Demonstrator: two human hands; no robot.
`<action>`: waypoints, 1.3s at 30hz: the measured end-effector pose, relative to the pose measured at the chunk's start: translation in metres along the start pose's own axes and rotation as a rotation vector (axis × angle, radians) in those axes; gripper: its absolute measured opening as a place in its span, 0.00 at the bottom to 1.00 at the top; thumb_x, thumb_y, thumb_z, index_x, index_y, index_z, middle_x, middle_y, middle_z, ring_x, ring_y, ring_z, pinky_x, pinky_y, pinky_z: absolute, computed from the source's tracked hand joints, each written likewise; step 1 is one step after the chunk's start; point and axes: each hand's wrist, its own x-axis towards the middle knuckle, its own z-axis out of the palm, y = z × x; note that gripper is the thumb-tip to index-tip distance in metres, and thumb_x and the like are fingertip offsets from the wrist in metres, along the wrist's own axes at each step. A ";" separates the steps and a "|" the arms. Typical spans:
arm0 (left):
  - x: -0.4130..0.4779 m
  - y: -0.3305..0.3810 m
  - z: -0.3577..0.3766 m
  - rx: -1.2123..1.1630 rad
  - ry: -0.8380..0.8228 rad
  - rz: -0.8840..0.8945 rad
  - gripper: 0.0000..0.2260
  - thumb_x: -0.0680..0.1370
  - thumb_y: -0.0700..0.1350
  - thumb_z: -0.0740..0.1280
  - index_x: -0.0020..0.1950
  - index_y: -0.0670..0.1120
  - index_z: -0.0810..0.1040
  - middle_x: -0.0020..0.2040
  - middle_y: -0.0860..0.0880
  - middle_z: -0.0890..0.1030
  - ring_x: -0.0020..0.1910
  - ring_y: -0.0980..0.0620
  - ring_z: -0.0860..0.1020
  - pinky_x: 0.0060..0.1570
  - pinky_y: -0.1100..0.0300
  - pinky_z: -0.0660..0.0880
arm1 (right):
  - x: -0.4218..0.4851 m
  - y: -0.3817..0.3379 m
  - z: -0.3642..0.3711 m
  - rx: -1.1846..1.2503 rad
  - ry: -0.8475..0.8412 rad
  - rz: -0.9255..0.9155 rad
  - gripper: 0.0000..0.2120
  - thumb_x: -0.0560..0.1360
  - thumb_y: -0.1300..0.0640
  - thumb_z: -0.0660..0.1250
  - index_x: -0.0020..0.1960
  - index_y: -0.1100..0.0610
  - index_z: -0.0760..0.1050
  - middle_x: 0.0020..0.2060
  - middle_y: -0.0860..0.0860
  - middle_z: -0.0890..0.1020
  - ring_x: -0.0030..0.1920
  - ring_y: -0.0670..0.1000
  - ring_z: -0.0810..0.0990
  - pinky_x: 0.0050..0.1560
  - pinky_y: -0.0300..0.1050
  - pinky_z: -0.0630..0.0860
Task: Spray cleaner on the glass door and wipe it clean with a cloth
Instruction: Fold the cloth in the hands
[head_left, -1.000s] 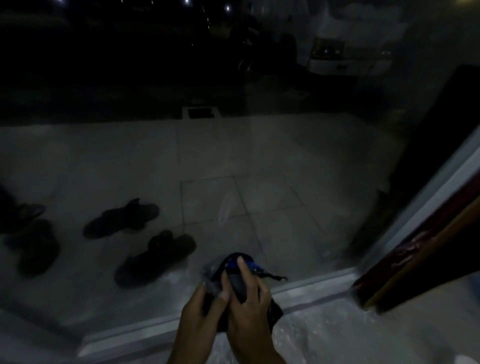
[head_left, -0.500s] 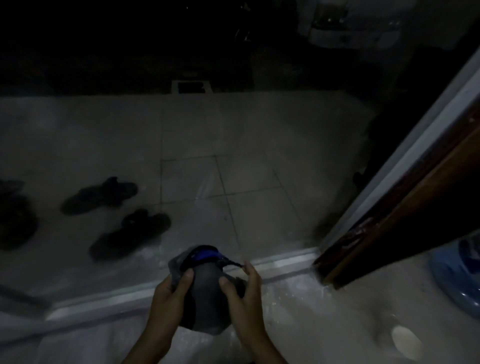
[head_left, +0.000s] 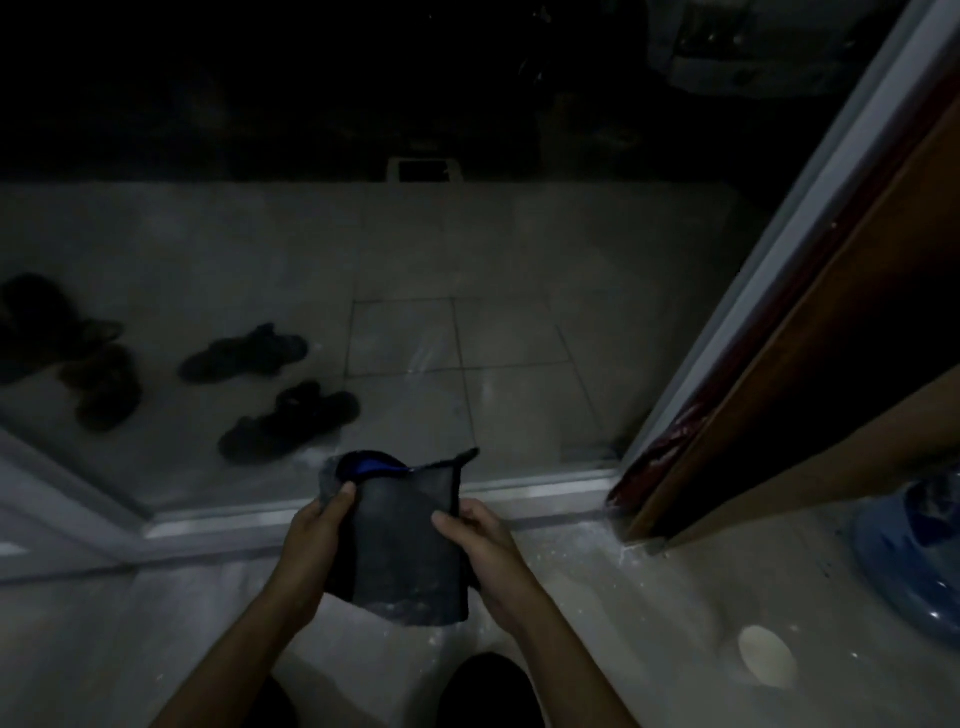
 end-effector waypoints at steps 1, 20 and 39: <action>-0.003 -0.001 -0.004 -0.001 0.000 -0.010 0.08 0.79 0.48 0.63 0.47 0.46 0.79 0.45 0.43 0.83 0.46 0.43 0.80 0.45 0.53 0.75 | -0.002 -0.001 0.001 -0.024 0.007 -0.030 0.06 0.75 0.58 0.71 0.51 0.59 0.77 0.48 0.55 0.85 0.49 0.54 0.83 0.47 0.46 0.79; -0.085 -0.036 -0.092 -0.006 -0.084 0.138 0.09 0.78 0.42 0.61 0.56 0.43 0.78 0.51 0.42 0.81 0.48 0.45 0.79 0.43 0.55 0.75 | -0.090 0.017 0.066 -0.242 0.151 -0.104 0.11 0.75 0.60 0.71 0.57 0.57 0.77 0.49 0.56 0.84 0.48 0.55 0.83 0.50 0.50 0.81; 0.021 -0.169 -0.100 0.079 -0.061 -0.091 0.14 0.78 0.39 0.64 0.64 0.40 0.75 0.59 0.40 0.79 0.56 0.40 0.78 0.52 0.53 0.75 | -0.010 0.143 0.058 -0.383 0.272 0.057 0.12 0.76 0.62 0.67 0.59 0.56 0.77 0.50 0.54 0.79 0.45 0.51 0.78 0.43 0.41 0.77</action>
